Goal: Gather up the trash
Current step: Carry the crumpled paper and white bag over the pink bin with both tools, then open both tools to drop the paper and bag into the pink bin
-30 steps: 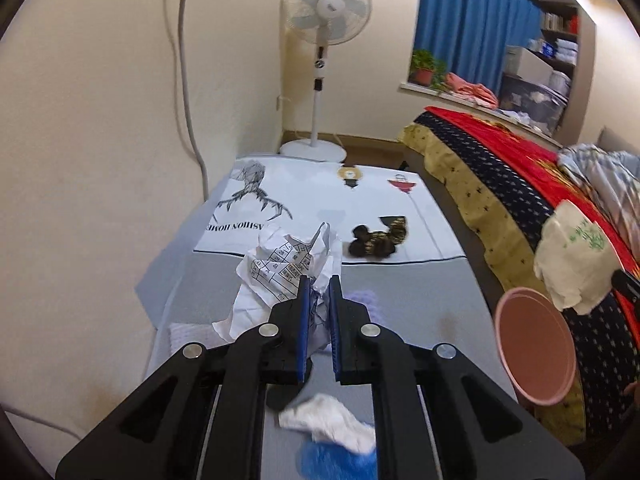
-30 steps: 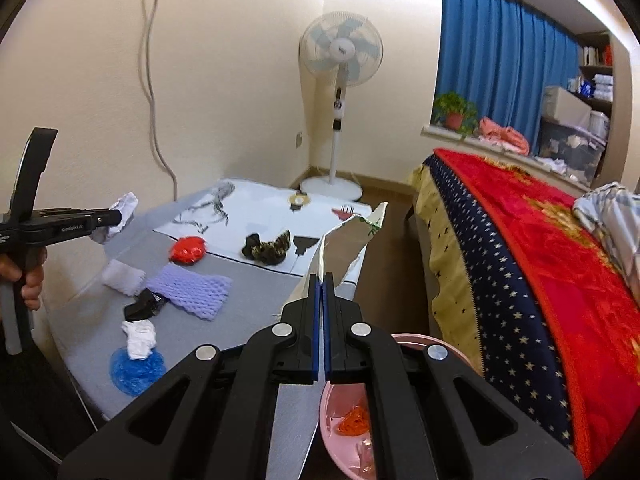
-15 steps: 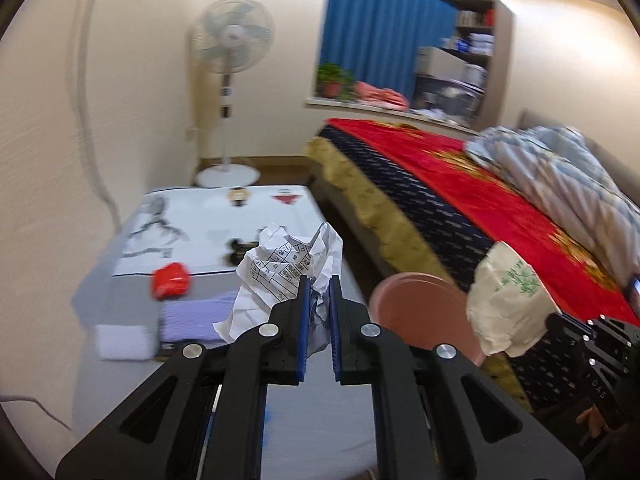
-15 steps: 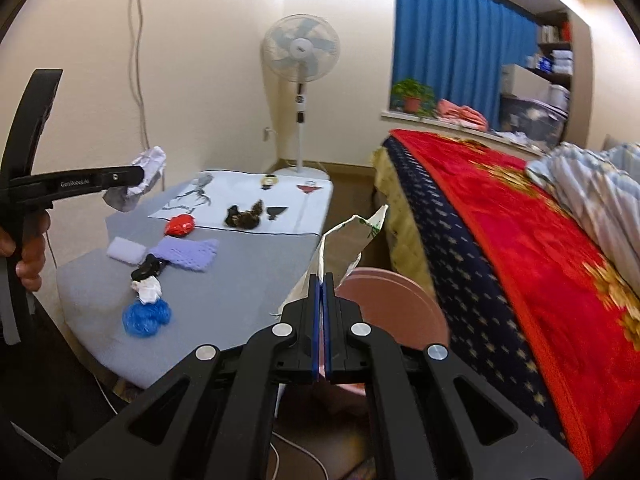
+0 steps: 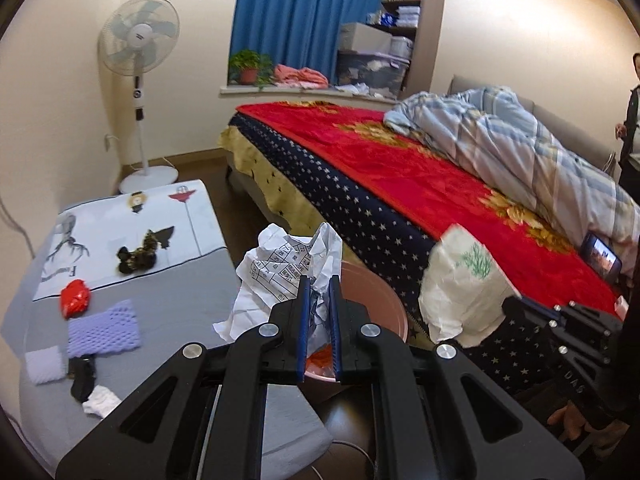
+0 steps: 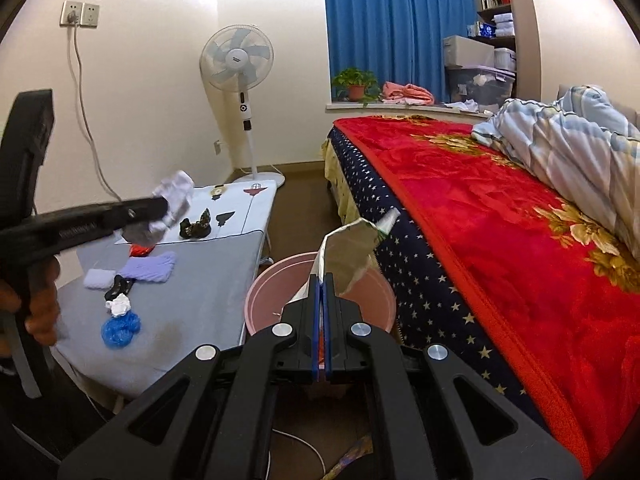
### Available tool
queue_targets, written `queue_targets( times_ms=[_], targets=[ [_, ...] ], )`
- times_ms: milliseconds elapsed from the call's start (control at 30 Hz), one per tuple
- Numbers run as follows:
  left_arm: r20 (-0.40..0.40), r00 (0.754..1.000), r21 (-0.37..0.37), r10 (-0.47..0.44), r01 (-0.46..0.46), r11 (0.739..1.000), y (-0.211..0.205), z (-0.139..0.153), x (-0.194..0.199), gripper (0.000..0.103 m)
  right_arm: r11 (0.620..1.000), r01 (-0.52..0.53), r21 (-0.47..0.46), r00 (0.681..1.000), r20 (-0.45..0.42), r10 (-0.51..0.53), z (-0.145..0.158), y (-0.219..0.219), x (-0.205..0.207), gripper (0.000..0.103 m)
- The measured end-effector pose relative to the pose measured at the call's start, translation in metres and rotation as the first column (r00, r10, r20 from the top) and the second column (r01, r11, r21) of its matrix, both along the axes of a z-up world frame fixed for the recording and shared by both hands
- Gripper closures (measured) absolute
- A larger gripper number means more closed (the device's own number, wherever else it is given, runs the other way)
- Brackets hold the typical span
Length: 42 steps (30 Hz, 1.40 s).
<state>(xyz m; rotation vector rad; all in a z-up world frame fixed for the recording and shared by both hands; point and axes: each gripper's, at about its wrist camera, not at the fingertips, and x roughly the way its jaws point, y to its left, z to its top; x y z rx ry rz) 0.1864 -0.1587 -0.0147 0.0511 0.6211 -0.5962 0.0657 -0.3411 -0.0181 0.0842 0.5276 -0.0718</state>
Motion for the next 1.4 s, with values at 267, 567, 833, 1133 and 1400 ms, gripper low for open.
queue_targets(
  times_ms=[267,567,833,1133,1400],
  targets=[
    [-0.037,0.999,0.018,-0.038,0.039,0.999,-0.022,-0.018,0.017,0.094,0.998,0.04,0.054,0.999,-0.022,-0.039,-0.005,-0.024,0.011,0.101],
    [-0.055,0.997,-0.008,-0.045,0.044,0.999,-0.043,-0.029,0.04,0.094,0.994,0.104,0.041,0.993,-0.064,-0.101,-0.015,-0.045,0.049,0.101],
    [-0.09,0.995,0.004,-0.053,0.054,0.999,-0.062,-0.048,0.064,0.094,0.995,0.084,0.046,0.986,-0.146,-0.076,-0.033,-0.051,0.083,0.101],
    [-0.143,0.989,0.043,-0.04,0.046,0.998,-0.075,-0.076,0.093,0.094,0.999,0.038,0.019,0.979,-0.201,-0.033,-0.046,-0.044,0.125,0.101],
    [-0.159,0.985,0.097,0.066,-0.051,0.994,-0.082,-0.101,0.118,0.039,0.999,0.02,-0.043,0.942,-0.334,-0.033,-0.079,-0.038,0.167,0.077]
  ],
)
